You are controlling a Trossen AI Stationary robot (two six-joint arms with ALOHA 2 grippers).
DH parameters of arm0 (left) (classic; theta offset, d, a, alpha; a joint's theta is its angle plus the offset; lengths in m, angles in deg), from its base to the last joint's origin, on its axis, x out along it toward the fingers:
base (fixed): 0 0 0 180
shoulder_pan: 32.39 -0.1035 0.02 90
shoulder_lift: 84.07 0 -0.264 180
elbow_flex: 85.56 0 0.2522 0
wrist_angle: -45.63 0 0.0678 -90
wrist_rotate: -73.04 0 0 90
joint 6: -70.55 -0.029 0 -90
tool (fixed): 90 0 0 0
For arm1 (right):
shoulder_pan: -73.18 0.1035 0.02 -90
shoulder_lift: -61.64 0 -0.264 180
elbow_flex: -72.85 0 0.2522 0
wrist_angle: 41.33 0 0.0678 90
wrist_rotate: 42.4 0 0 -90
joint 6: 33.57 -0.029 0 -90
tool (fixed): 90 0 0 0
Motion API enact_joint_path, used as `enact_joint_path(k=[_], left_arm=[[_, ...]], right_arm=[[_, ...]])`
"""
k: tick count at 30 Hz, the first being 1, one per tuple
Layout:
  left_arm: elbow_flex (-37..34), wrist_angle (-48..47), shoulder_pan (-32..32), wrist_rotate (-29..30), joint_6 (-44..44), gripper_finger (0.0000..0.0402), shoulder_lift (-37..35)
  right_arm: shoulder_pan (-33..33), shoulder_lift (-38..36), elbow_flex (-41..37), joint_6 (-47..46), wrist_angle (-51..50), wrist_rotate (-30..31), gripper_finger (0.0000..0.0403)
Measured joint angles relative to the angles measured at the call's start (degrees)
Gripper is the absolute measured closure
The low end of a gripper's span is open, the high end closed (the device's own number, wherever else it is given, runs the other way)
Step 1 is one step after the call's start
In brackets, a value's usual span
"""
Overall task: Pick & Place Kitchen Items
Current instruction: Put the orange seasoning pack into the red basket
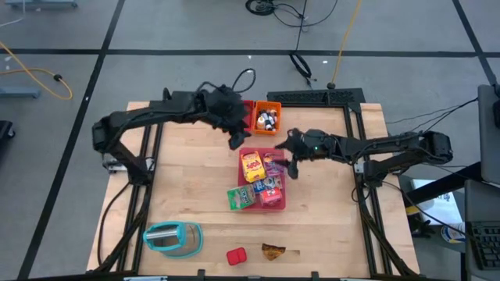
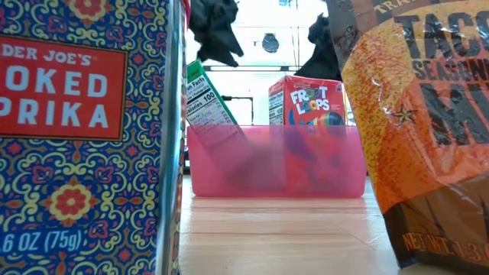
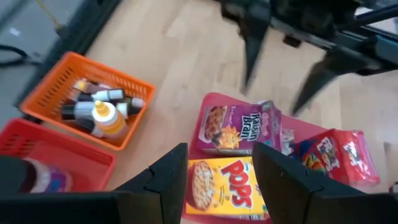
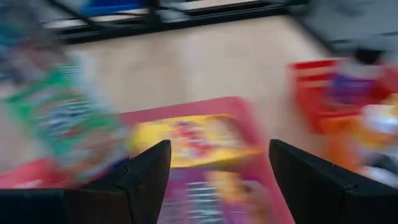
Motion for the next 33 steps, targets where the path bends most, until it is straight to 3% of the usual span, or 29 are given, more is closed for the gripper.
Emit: enact_joint_path(k=[4, 15, 25, 33], left_arm=[[-1.5, -0.8, 4.0, 6.6, 0.1, 0.022, -3.7], [-3.9, -2.4, 9.3, 14.3, 3.1, 0.022, -5.9], [-3.8, -2.2, 10.4, 14.4, 3.5, 0.022, -5.7], [-3.8, -2.2, 10.4, 14.4, 3.7, 0.022, -5.7]], right_arm=[[4.8, 0.0, 0.0, -1.4, 0.6, -6.1, 0.014], [23.2, 0.0, 0.0, -5.5, 4.4, -7.0, 0.014], [40.3, 3.0, 0.0, -10.8, 8.5, 9.0, 0.014], [44.7, 12.1, 0.0, -15.6, 18.0, 9.3, 0.014]])
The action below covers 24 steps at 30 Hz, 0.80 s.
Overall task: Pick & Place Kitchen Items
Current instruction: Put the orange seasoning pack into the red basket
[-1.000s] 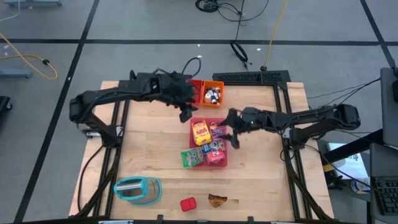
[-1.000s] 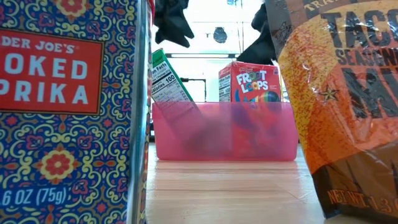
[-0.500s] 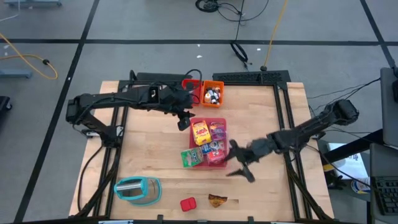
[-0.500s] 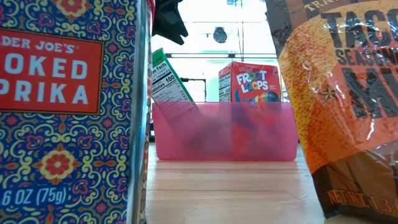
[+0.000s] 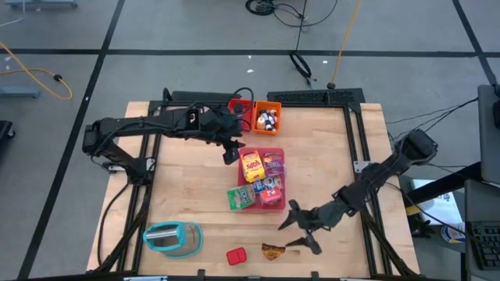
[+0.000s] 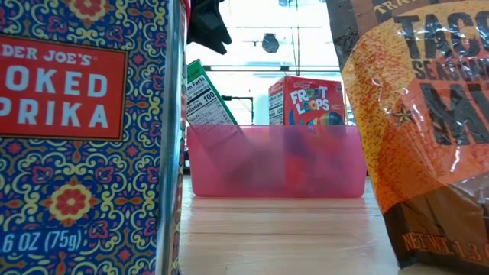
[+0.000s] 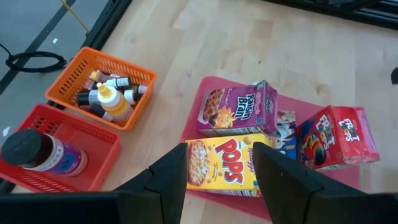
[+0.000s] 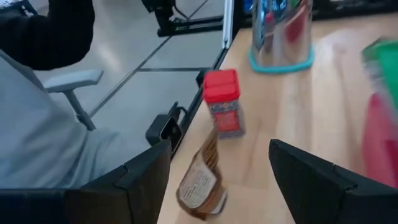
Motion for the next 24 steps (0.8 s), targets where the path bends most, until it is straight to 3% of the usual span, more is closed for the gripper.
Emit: enact_joint_path(k=[9, 15, 24], left_arm=[[0.0, -0.1, 0.0, 0.0, 0.4, 0.022, 0.0], [0.0, -0.7, 0.1, 0.0, 1.2, 0.022, 0.0], [0.0, -1.3, 0.7, -0.1, 1.7, 0.022, 0.0]], right_arm=[[3.0, 5.5, 0.0, -2.5, 7.5, 0.1, 0.014], [5.0, 7.9, 0.0, -3.5, 8.4, 4.5, 0.014], [4.5, 14.4, 2.4, -4.2, 10.8, 6.0, 0.014]])
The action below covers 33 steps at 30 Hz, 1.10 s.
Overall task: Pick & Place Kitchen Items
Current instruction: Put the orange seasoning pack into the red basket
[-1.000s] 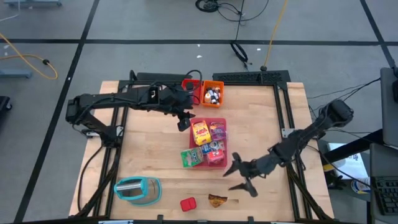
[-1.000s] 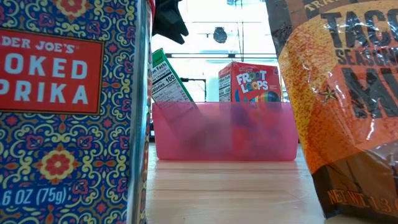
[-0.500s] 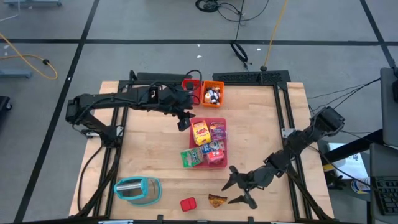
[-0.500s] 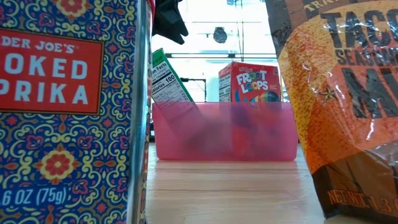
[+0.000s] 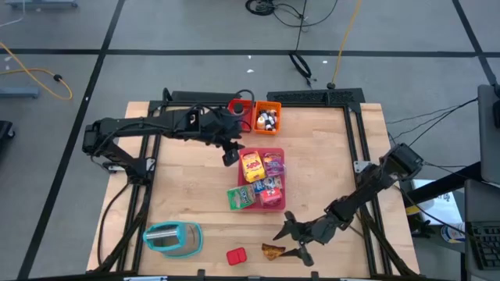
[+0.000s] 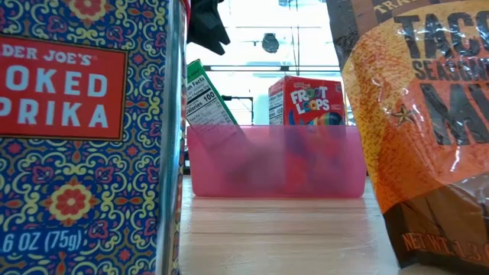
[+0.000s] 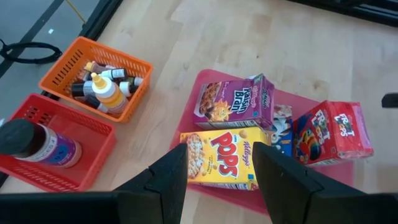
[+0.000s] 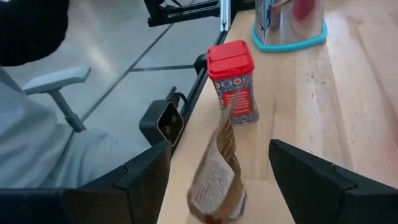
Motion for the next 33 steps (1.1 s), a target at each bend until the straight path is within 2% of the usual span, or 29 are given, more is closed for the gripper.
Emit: enact_joint_path(k=[4, 7, 10, 15, 17, 25, 29, 33], left_arm=[[0.0, -0.2, 0.7, 0.0, 0.5, 0.022, 0.0], [0.0, -0.2, 1.3, 0.0, 0.5, 0.022, 0.0], [0.0, -0.2, 2.0, 0.0, 0.8, 0.022, 0.0], [0.0, -0.3, 3.1, 0.0, 1.5, 0.022, 0.0], [0.0, -0.3, 3.6, 0.0, 2.2, 0.022, 0.0], [0.0, -0.5, 5.6, 0.0, 2.0, 0.022, 0.0], [0.0, -0.5, 6.7, 0.0, 1.5, 0.022, 0.0], [0.0, 0.0, 7.6, 0.0, 0.6, 0.022, 0.0]], right_arm=[[0.0, 3.7, 3.2, 0.2, 0.0, -0.1, 0.0145], [0.0, 5.4, 4.8, 0.3, 0.0, -0.9, 0.0177], [0.0, 5.7, 5.2, 0.3, -0.1, -1.7, 0.0237], [0.0, 5.7, 5.2, 0.3, -0.7, -1.8, 0.0366], [0.0, 5.7, 5.2, 0.7, -1.1, -1.7, 0.0392], [-0.2, 3.1, 5.2, 1.0, -3.1, -1.6, 0.0401], [-0.3, -2.4, 5.2, 3.6, -6.8, -1.1, 0.0402], [-0.4, -8.9, 5.2, 7.8, -11.6, 3.8, 0.0402]])
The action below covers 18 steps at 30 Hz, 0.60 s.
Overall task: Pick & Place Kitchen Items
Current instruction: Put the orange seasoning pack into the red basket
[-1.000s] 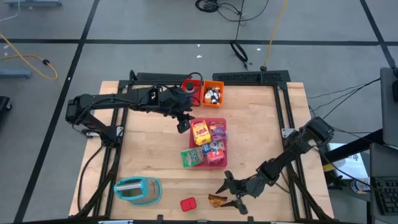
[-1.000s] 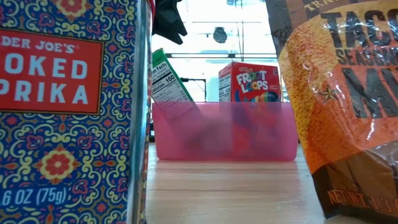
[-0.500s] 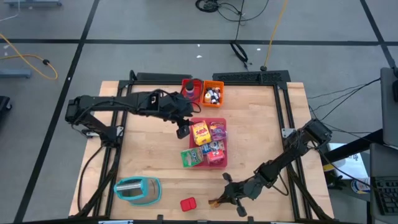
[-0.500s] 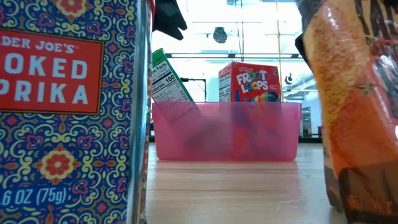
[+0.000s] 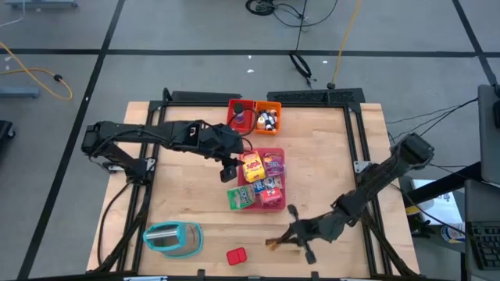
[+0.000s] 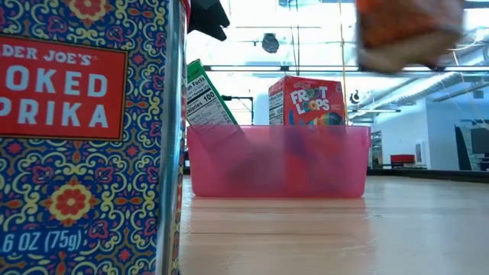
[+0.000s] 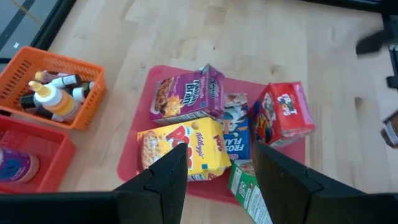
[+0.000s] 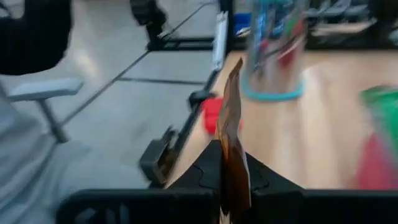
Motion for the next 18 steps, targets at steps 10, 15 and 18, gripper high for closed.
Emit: enact_joint_path(k=[10, 15, 18], left_arm=[[0.0, 3.8, 1.9, 0.0, -3.7, 0.022, 0.0], [0.0, 6.9, 2.8, -0.1, -6.1, 0.022, 0.0], [0.0, 9.4, 3.1, -0.1, -7.2, 0.022, 0.0]], right_arm=[[-5.7, -15.0, 0.0, 3.9, -11.1, 3.8, 0.0402], [-10.2, -20.2, 0.0, 6.5, -13.5, 3.7, 0.0403], [-12.7, -22.4, 0.0, 8.8, -14.0, 3.5, 0.0403]])
